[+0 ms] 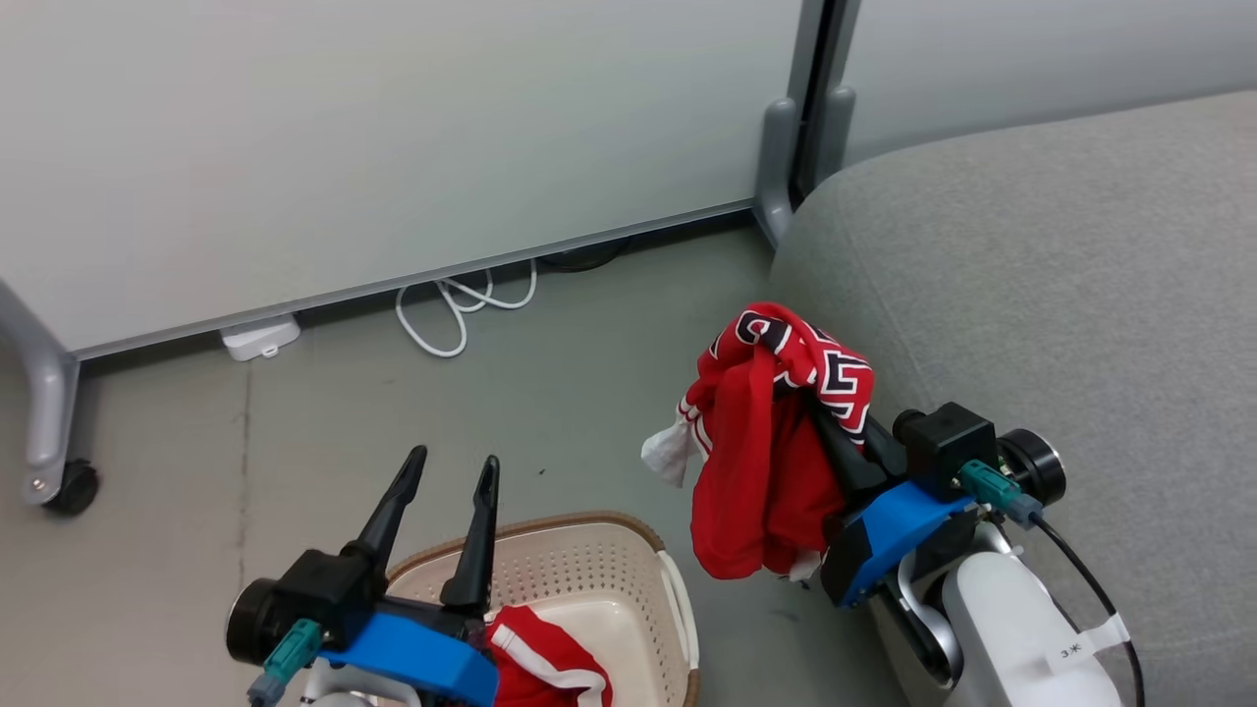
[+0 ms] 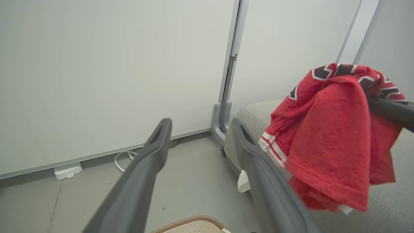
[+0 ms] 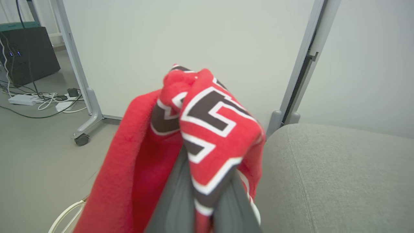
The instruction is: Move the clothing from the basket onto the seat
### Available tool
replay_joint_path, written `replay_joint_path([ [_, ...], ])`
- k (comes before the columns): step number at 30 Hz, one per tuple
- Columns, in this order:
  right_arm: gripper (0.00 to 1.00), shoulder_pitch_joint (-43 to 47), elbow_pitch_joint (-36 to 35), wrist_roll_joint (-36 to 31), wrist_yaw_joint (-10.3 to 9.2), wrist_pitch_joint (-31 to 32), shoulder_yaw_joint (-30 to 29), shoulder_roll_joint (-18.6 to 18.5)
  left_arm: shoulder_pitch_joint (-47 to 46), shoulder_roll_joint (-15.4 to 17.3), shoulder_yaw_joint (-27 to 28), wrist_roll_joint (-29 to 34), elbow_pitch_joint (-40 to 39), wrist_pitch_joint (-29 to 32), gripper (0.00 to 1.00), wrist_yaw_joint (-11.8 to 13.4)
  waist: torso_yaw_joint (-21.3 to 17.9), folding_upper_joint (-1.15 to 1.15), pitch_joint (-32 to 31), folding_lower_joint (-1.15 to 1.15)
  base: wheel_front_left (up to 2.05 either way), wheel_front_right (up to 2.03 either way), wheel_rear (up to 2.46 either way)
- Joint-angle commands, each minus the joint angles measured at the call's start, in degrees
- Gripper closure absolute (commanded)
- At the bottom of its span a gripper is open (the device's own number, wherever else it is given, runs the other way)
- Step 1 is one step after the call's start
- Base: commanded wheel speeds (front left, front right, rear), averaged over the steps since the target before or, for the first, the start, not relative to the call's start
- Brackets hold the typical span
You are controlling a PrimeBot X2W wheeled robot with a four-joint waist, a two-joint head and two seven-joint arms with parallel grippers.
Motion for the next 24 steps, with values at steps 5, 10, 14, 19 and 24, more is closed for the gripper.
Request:
replay_joint_path([
  [5,1.00,1.10,-1.06,-0.03,0.03,0.35,0.12,-0.16,2.33,-1.65,3.69,2.99,-0.05,-0.27,0.00,-1.91,-3.58,0.00,-0.28,0.00,0.00,0.00,0.00],
  [10,1.00,1.45,-1.55,0.17,0.03,0.49,0.41,-0.16,2.82,-2.76,5.17,5.18,0.15,-0.27,0.00,-3.37,-7.86,0.00,-0.02,0.00,0.00,0.00,0.00],
  [14,1.00,1.80,-1.91,0.51,0.03,0.30,0.20,-0.16,2.59,-3.56,5.72,6.36,0.30,-0.27,0.00,-4.10,-11.79,0.00,0.40,0.00,0.00,0.00,0.00],
  [19,1.00,2.24,-2.27,0.61,0.03,0.03,0.05,-0.15,1.88,-4.06,6.18,7.56,0.83,-0.27,0.00,-4.78,-16.31,0.00,1.16,0.00,0.00,0.00,0.00],
  [24,1.00,2.60,-3.07,0.92,0.03,-0.34,-0.27,-0.11,1.16,-4.03,6.38,8.28,1.03,-0.27,0.00,-5.04,-19.66,0.00,2.23,0.00,0.00,0.00,0.00],
])
